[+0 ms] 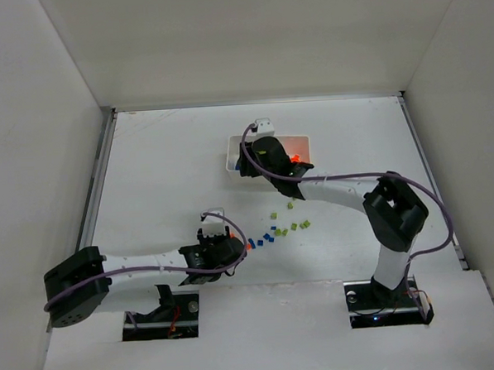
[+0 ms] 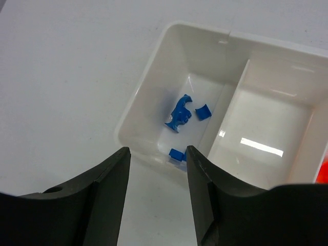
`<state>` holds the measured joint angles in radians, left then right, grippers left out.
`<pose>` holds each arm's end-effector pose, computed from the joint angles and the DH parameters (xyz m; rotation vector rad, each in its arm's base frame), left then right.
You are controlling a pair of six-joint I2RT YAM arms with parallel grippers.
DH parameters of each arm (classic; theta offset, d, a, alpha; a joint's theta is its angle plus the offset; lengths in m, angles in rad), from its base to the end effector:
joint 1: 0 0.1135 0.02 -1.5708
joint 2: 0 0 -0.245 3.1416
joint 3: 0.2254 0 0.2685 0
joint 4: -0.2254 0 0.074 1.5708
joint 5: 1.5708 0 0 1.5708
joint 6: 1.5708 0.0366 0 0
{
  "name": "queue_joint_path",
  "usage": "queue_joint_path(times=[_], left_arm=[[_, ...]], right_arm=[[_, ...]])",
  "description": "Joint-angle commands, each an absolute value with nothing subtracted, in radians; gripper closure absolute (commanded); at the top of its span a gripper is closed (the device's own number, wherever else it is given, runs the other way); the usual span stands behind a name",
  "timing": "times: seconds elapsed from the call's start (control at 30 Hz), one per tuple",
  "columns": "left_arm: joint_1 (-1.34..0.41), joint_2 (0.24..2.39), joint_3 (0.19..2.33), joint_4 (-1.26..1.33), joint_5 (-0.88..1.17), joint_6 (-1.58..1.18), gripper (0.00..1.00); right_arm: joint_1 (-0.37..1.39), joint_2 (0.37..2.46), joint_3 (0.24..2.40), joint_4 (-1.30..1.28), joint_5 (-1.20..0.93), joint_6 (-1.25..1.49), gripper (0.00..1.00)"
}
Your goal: Sort the legos into containers by color
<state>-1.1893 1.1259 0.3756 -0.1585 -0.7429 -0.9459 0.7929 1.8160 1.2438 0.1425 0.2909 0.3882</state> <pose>0.1008 -0.1847 0.1205 -0.0250 2.2014 -0.2470 0.3100 0.2998 0.2145 -0.2181 2.0005 0.4721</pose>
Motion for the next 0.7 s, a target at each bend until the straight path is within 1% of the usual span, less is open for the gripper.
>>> queue_joint_path(times=[0.0, 0.4, 0.67], left_arm=[[-1.203, 1.173, 0.414, -0.118, -0.782, -0.962, 0.66], [-1.173, 1.253, 0.426, -0.038, -0.781, -0.884, 0.67], [-1.183, 1.223, 0.446, -0.109, -0.778, -0.882, 0.84]], right_arm=[[0.805, 1.760, 1.229, 0.207, 0.284, 0.397, 0.47], [0.809, 1.687, 1.129, 0.218, 0.293, 0.411, 0.47], [0.809, 1.606, 1.054, 0.218, 0.307, 0.416, 0.47]])
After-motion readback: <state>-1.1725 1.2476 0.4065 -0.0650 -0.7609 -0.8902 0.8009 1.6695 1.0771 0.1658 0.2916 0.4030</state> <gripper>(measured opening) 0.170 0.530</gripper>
